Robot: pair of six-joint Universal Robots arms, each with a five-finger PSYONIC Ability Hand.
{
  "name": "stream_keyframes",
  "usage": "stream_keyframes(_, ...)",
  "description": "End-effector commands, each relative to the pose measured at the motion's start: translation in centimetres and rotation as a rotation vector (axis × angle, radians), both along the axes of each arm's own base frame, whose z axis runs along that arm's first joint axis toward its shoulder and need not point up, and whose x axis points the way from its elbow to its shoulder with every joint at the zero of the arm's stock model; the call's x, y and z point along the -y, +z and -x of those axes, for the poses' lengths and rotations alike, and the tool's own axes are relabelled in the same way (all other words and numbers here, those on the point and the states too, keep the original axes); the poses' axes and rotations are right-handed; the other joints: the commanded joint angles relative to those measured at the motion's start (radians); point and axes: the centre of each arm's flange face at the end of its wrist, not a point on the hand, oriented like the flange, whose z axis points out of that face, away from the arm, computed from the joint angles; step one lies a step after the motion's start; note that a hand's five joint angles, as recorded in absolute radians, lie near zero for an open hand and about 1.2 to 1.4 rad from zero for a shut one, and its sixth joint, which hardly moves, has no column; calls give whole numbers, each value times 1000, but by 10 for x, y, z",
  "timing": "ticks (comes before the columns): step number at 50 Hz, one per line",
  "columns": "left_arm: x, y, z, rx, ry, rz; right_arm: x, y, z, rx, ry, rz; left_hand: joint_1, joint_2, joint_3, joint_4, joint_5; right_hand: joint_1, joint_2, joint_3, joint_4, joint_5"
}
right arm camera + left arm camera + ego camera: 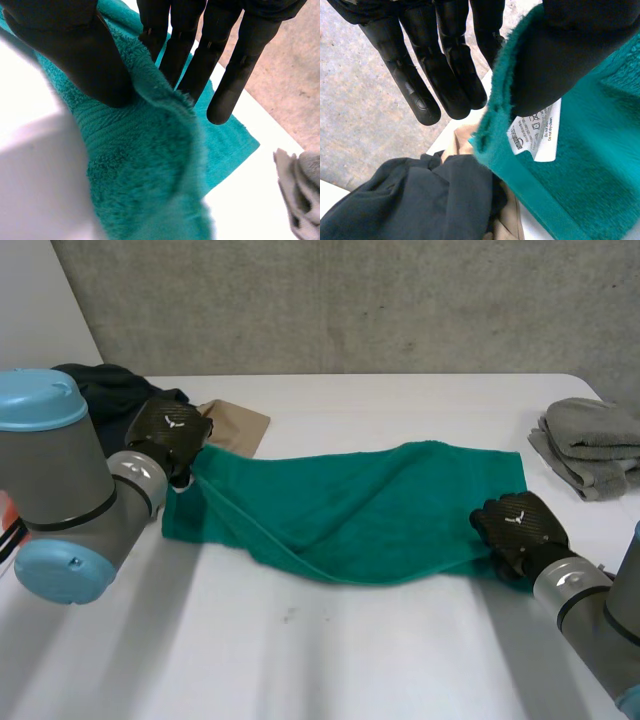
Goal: Fold the laundry.
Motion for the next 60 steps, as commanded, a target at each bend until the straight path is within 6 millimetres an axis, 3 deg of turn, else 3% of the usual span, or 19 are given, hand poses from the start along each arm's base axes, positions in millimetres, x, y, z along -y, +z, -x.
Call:
stream_keyframes(1, -32, 5, -15, 47, 30, -77, -9, 44, 12, -168, 23, 86, 244, 196, 201, 192, 241, 265, 222, 213, 204, 238)
stream_keyframes(5, -68, 8, -32, 98, 43, -160, -14, 68, 34, -283, -6, 68, 244, 196, 201, 192, 241, 265, 222, 213, 204, 238)
stream_keyframes(6, -86, 6, -38, 121, 39, -199, -17, 76, 42, -321, -15, 42, 244, 196, 201, 192, 241, 265, 222, 213, 204, 238)
stream_keyframes(9, -112, 3, -48, 167, 21, -250, -22, 85, 54, -367, -28, -14, 244, 196, 201, 192, 241, 265, 222, 213, 204, 238)
stream_keyframes(10, -127, 1, -54, 207, 7, -267, -27, 85, 60, -397, -21, -69, 244, 196, 201, 192, 241, 265, 222, 213, 204, 238)
stream_keyframes(14, -153, -8, -63, 321, -48, -270, -42, 78, 68, -479, 36, -206, 244, 196, 201, 192, 241, 265, 222, 213, 204, 238)
stream_keyframes(17, -158, -10, -63, 367, -73, -249, -43, 72, 66, -507, 90, -239, 244, 196, 201, 192, 241, 265, 222, 213, 204, 238)
stream_keyframes(19, -154, -9, -61, 359, -73, -229, -30, 65, 66, -496, 91, -230, 244, 196, 201, 192, 241, 265, 222, 213, 204, 238)
stream_keyframes(27, -99, -21, -35, 320, -60, -116, 32, 43, 65, -402, 13, -150, 244, 196, 201, 192, 241, 265, 222, 213, 204, 238)
stream_keyframes(31, -57, -32, -15, 290, -48, -49, 58, 35, 48, -384, 39, -78, 244, 196, 201, 192, 241, 265, 222, 213, 204, 238)
stream_keyframes(34, -36, -37, -5, 269, -45, -14, 79, 28, 35, -388, 54, -15, 244, 196, 201, 192, 241, 265, 222, 213, 204, 238)
stream_keyframes(35, -19, -43, 2, 258, -38, 9, 82, 27, 33, -389, 54, -4, 244, 196, 201, 192, 241, 265, 222, 213, 204, 238)
stream_keyframes(40, 23, -65, 13, 275, 54, 26, 121, 13, 28, -410, 10, 93, 244, 196, 201, 192, 241, 265, 222, 213, 204, 238)
stream_keyframes(45, 45, -70, 18, 278, 115, 54, 151, 1, 18, -410, 9, 190, 244, 196, 201, 192, 241, 265, 222, 213, 204, 238)
stream_keyframes(50, 59, -71, 25, 267, 121, 86, 168, -11, 8, -399, 26, 253, 244, 196, 201, 192, 241, 265, 222, 213, 204, 238)
stream_keyframes(52, 59, -71, 30, 260, 116, 97, 177, -15, 3, -386, 21, 292, 235, 188, 192, 184, 233, -116, -159, -168, -178, -144)
stream_keyframes(54, 59, -69, 32, 258, 112, 104, 182, -15, 0, -378, 14, 320, -425, -472, -468, -476, -427, -904, -947, -956, -966, -931)
stream_keyframes(55, 57, -69, 36, 257, 108, 108, 185, -13, -3, -371, 12, 357, -978, -1026, -1021, -1030, -980, -957, -1000, -1009, -1018, -984)
stream_keyframes(60, 49, -64, 45, 245, 80, 120, 191, 8, 0, -335, -56, 431, -978, -1026, -1021, -1030, -980, -957, -1000, -1009, -1018, -984)
